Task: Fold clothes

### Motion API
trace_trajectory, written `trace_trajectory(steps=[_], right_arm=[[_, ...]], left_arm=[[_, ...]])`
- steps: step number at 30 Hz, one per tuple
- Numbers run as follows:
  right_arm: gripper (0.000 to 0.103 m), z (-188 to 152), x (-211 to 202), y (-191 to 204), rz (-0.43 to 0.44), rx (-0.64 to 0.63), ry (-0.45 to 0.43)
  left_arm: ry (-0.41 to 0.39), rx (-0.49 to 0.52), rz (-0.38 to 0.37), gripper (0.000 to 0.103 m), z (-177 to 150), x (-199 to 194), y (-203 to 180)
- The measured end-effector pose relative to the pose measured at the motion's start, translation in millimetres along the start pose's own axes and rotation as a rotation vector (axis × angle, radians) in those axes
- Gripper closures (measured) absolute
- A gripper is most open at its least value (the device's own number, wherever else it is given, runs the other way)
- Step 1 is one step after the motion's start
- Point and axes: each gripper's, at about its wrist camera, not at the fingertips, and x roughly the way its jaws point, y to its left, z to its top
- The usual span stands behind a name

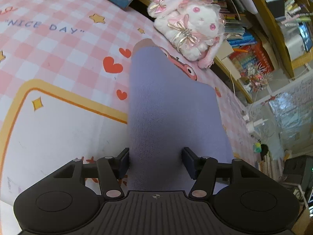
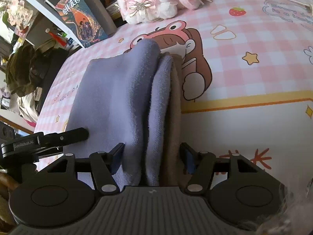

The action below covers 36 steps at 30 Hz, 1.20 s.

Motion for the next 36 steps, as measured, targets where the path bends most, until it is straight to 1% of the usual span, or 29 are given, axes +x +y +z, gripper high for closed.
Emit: trace_trajectory(steps=[1, 6, 8, 11, 14, 18, 22, 23, 25, 27, 28, 30, 33, 36], right_arm=[[0.054, -0.1, 0.8, 1.4, 0.002, -0.002, 0.002], [0.06, 0.4, 2.7, 5.2, 0.004, -0.018, 0.006], [0.066, 0.5, 1.9, 7.0, 0.005, -0.031, 0.001], [0.071, -0.4, -1.4, 10.5, 0.005, -0.058, -0.017], [0.072, -1.4, -6.7, 13.6, 0.002, -0.078, -0.046], [0.073, -1.7, -13.4, 17.4, -0.001, -0.117, -0.076], [0.073, -3.5, -17.5, 15.8, -0.003, -0.127, -0.072], [0.072, -3.7, -17.6, 13.2, -0.002, -0.119, -0.063], [0.07, -3.2, -16.3, 7.2, 0.0, -0.094, -0.045], [0.064, -2.3, -13.6, 1.9, 0.006, -0.067, -0.026], [0.06, -1.8, -12.0, -0.7, 0.008, -0.053, -0.014], [0.057, -0.2, -8.8, -5.9, 0.024, -0.026, -0.001], [0.056, 2.7, -2.6, -10.6, 0.044, 0.009, 0.012], [0.056, 5.1, 0.6, -8.8, 0.051, 0.005, 0.011]], left_arm=[[-0.003, 0.001, 0.001, 0.048, -0.4, 0.0, -0.5], [-0.02, 0.04, 0.022, 0.053, -3.2, -1.5, -7.7], [-0.026, 0.049, 0.026, 0.055, -3.7, -3.0, -9.6], [-0.042, 0.054, 0.023, 0.058, -3.5, -6.0, -11.5], [-0.061, 0.07, 0.021, 0.059, -3.2, -10.2, -17.4], [-0.076, 0.101, 0.023, 0.059, -3.1, -13.6, -27.4], [-0.051, 0.121, 0.034, 0.058, -7.7, -13.0, -33.6], [-0.044, 0.114, 0.038, 0.058, -8.5, -11.2, -32.5], [-0.031, 0.098, 0.05, 0.053, -9.3, -7.6, -29.0], [-0.025, 0.08, 0.055, 0.048, -8.3, -4.7, -24.8], [-0.025, 0.073, 0.055, 0.047, -7.4, -3.5, -22.9], [-0.025, 0.053, 0.047, 0.046, -5.3, -0.9, -19.3], [-0.024, 0.007, 0.026, 0.044, -4.2, 5.6, -14.1], [-0.035, -0.011, 0.02, 0.048, -5.4, 8.5, -14.0]])
